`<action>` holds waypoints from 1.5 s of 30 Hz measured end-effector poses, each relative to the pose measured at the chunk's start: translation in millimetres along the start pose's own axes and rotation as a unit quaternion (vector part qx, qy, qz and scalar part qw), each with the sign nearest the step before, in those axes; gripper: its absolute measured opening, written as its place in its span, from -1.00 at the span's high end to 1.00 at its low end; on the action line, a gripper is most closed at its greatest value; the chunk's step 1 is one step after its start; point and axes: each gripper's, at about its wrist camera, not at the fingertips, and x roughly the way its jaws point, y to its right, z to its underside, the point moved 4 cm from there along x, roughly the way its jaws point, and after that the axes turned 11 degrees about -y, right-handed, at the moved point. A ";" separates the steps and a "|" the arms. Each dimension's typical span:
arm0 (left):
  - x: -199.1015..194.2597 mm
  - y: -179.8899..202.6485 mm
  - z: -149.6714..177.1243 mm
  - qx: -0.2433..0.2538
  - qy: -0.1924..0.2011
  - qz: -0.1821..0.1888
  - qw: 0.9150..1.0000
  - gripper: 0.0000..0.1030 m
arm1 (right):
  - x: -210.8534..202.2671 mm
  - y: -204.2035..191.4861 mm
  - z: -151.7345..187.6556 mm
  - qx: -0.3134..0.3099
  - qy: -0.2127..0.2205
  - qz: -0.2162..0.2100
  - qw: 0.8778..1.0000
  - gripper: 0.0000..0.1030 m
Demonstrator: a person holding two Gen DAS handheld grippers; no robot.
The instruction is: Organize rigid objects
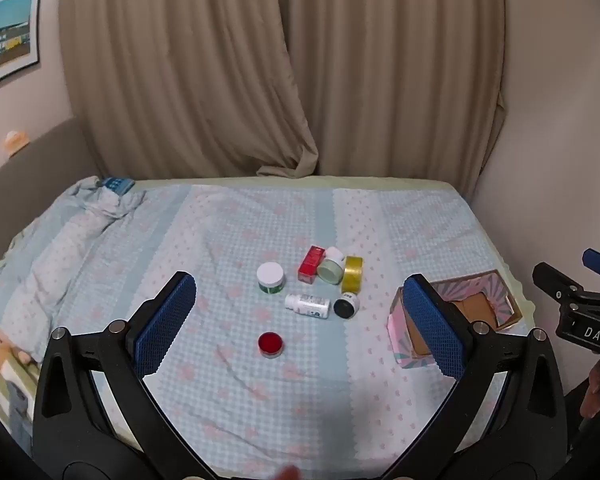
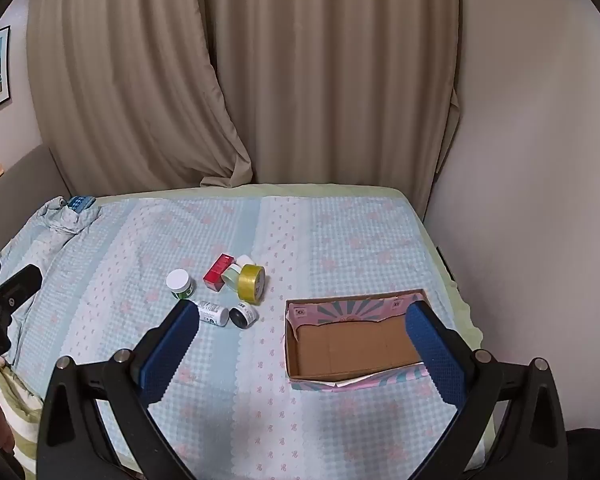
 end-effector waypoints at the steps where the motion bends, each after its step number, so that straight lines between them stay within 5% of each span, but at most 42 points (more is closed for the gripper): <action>1: 1.0 0.4 0.2 0.001 -0.003 0.006 1.000 -0.99 | 0.0 -0.1 0.5 0.000 0.000 0.000 1.000 -1.00; 9: 11.9 -2.9 -3.5 -0.002 -0.019 0.038 0.999 -0.99 | 0.9 -0.1 -2.1 0.002 0.003 0.003 1.000 -1.00; 19: 11.8 5.5 2.5 -0.007 -0.006 0.000 1.000 -0.99 | 2.6 -3.2 -6.0 -0.009 0.004 -0.003 1.000 -1.00; 45: 14.7 0.6 -4.3 -0.011 -0.007 -0.002 1.000 -0.99 | 12.2 -2.6 -20.4 -0.011 0.006 -0.004 1.000 -1.00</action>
